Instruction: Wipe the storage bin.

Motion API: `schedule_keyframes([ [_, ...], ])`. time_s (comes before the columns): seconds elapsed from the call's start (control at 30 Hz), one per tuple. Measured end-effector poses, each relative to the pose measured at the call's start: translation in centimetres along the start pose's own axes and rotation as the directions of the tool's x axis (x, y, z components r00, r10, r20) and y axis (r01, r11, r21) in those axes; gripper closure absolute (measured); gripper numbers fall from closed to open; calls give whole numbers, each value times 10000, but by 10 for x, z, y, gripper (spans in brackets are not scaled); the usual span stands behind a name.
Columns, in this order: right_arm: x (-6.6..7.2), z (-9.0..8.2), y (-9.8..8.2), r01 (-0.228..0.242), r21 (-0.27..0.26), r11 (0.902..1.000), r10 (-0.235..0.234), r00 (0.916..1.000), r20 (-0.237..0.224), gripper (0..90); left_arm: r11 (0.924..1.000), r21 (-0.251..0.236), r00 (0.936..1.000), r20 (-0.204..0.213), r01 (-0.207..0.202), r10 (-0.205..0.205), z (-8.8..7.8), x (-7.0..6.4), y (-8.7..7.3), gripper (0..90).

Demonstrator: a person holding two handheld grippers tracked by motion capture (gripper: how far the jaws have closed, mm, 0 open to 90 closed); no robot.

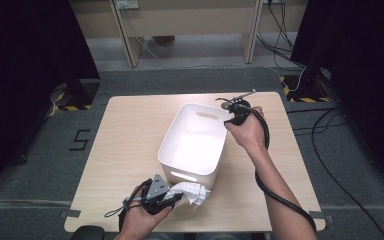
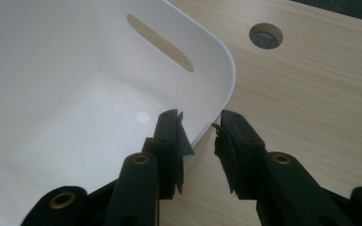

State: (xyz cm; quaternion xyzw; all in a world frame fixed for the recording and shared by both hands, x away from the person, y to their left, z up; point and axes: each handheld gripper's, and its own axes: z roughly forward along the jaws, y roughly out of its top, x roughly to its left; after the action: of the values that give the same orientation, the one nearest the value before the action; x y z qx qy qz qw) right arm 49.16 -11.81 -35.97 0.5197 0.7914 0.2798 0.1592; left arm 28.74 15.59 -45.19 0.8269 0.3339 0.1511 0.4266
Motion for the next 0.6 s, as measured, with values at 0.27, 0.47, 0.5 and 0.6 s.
schedule_keyframes([
  [0.27,2,6,0,-175,245,9995,174,9998,52,671,9999,41,9999,112,-124,124,-2,-4,0,701],
  [0.47,3,7,1,-186,223,9996,183,9997,141,699,9999,50,9998,170,-117,116,0,-6,0,701],
  [0.5,3,7,1,-172,214,9996,169,9997,162,704,9998,66,9997,192,-161,160,0,-6,0,701],
  [0.6,3,9,2,-115,149,9998,112,9997,213,725,9999,40,9996,262,-116,115,2,-8,0,701],
])
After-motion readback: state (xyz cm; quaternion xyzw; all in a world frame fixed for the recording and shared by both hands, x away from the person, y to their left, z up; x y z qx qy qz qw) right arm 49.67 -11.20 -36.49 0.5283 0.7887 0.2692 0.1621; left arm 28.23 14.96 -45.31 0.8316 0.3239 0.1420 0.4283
